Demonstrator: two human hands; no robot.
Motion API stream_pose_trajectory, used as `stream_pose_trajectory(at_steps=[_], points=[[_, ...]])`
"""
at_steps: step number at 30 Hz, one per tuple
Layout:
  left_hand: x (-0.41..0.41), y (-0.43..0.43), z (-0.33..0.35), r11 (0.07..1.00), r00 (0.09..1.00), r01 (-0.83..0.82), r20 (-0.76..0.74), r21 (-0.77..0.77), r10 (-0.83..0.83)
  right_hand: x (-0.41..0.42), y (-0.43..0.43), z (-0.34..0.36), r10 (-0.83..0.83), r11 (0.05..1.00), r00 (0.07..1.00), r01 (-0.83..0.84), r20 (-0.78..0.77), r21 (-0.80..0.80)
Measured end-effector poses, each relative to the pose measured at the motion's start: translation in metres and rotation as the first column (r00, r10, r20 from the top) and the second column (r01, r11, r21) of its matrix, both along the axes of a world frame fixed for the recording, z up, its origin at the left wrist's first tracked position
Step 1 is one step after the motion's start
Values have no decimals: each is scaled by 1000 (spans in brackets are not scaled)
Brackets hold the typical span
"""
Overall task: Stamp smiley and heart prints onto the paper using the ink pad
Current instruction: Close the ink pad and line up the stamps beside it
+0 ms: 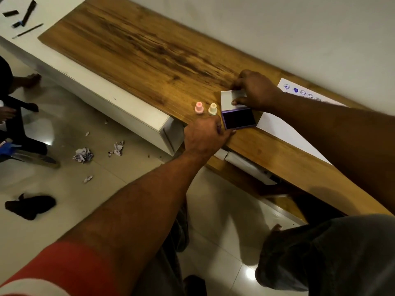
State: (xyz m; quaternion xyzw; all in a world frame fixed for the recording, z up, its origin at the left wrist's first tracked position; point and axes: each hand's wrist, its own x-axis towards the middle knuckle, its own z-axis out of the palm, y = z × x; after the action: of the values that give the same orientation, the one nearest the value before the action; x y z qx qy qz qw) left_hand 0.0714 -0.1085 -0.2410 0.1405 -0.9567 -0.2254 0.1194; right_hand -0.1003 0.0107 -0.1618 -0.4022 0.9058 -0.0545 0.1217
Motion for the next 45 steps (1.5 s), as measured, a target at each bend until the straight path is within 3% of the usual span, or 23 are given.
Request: stream_pose_trajectory(at_steps=[6,12,24,36,42,45], points=[[1,-1,3,999,1000,-6,-12,31,7,23,19,11,92,990,995,-96,-36,-100],[1,-2,4,998,1000,-11,-14,59,12,53,41,2,130,989,991,-127,29,-74],[-2,-6,-4,998,1000,-19,21,57,18,49,47,-16,39,981,993,-18,109,-193],[-3,-3,1,1000,999,10,-33,12,-10,55,53,-18,116,986,993,-111,29,-124],[-1,0,2,1000,1000,2,27,-26,-1,57,54,-14,161,984,987,-162,-21,-81],[1,4,3,1000,999,-13,-37,0,13,61,51,-14,176,982,984,-179,-40,-69]])
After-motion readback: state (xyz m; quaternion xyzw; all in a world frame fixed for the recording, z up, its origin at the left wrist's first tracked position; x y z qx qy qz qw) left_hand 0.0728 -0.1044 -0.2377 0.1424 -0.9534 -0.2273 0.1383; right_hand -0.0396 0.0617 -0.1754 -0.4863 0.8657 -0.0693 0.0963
